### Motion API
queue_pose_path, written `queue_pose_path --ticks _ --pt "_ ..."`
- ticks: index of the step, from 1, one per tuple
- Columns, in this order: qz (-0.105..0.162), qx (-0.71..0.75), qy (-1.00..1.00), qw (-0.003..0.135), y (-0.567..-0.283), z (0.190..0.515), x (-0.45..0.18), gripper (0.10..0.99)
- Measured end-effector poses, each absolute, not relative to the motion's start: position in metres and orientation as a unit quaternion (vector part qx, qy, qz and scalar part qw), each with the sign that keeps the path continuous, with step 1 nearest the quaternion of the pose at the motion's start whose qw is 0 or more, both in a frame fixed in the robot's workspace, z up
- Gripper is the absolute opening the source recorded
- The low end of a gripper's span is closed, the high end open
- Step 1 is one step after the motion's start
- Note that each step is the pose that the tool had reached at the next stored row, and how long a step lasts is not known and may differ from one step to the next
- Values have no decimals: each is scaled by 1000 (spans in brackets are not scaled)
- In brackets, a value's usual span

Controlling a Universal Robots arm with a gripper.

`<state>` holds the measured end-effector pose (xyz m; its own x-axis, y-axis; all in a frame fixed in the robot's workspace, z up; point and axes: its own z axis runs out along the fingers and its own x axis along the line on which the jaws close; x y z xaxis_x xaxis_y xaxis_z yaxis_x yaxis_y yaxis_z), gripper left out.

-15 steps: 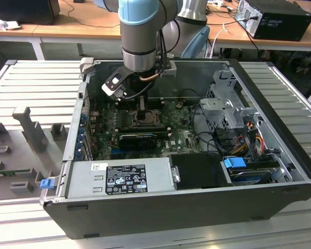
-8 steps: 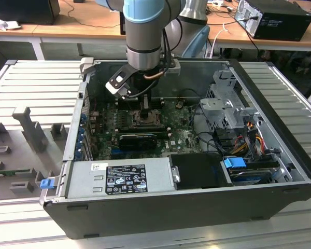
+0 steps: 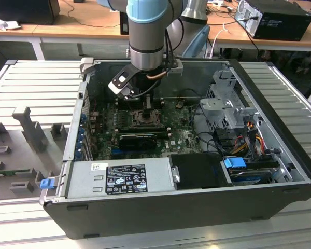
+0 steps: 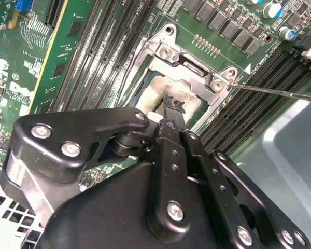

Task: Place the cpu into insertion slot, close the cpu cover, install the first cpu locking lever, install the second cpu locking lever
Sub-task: 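Install the first cpu locking lever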

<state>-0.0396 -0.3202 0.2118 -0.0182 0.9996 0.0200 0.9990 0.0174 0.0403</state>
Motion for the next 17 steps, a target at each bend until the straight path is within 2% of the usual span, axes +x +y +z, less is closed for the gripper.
queue_pose_path --ticks 17 --pt "21 701 713 7 -320 218 -40 106"
